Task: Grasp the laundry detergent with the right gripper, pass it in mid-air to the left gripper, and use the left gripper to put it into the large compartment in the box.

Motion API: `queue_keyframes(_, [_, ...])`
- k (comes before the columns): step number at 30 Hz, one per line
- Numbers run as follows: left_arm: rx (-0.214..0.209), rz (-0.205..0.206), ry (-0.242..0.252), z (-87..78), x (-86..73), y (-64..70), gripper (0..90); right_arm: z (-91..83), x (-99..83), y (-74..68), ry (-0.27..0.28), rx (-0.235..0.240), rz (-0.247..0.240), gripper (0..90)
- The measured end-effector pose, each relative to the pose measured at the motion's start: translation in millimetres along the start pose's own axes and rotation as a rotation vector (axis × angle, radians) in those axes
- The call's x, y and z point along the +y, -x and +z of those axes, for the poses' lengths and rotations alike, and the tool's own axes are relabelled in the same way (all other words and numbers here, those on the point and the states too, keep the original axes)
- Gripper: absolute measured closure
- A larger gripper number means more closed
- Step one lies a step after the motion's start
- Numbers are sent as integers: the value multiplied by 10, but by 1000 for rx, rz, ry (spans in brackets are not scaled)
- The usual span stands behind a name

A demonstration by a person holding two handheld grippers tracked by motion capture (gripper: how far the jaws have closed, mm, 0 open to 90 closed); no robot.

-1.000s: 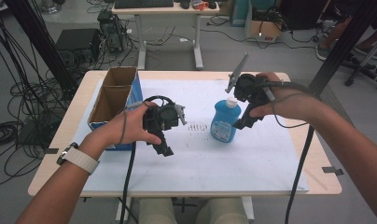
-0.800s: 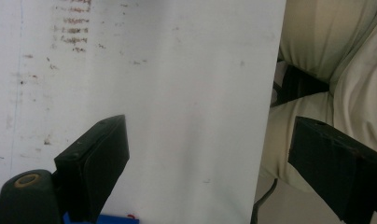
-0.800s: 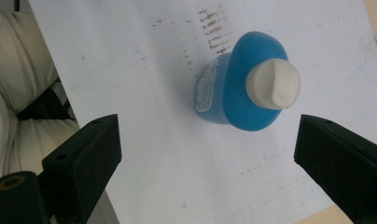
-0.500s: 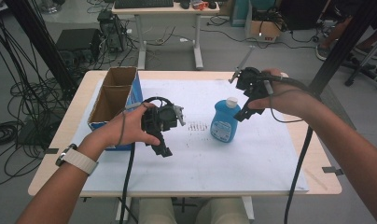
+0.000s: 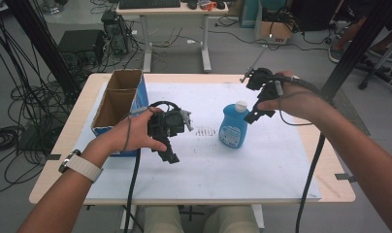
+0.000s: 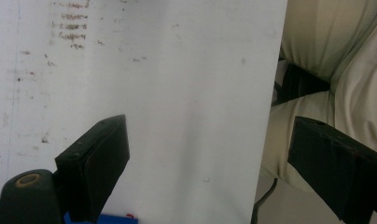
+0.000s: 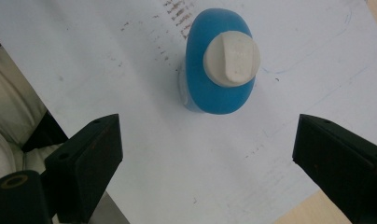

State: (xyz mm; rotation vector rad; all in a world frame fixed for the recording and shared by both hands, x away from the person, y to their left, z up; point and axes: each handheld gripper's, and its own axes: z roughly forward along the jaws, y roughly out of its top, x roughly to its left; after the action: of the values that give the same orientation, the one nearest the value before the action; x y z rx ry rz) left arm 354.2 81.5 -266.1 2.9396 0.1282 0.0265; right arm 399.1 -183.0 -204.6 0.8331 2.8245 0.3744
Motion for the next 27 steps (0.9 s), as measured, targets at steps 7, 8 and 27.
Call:
queue_keyframes(7, [-2, 0, -1, 1, 2, -2, 129, -13, -15, 16, -9, 4, 4, 84])
queue_keyframes(8, [0, 2, -1, 1, 3, -2, 129, -17, -17, 19, -10, 5, 7, 84])
queue_keyframes(27, [5, -6, -7, 1, 2, 13, 129, 19, -138, 89, 1, -8, 69, 77])
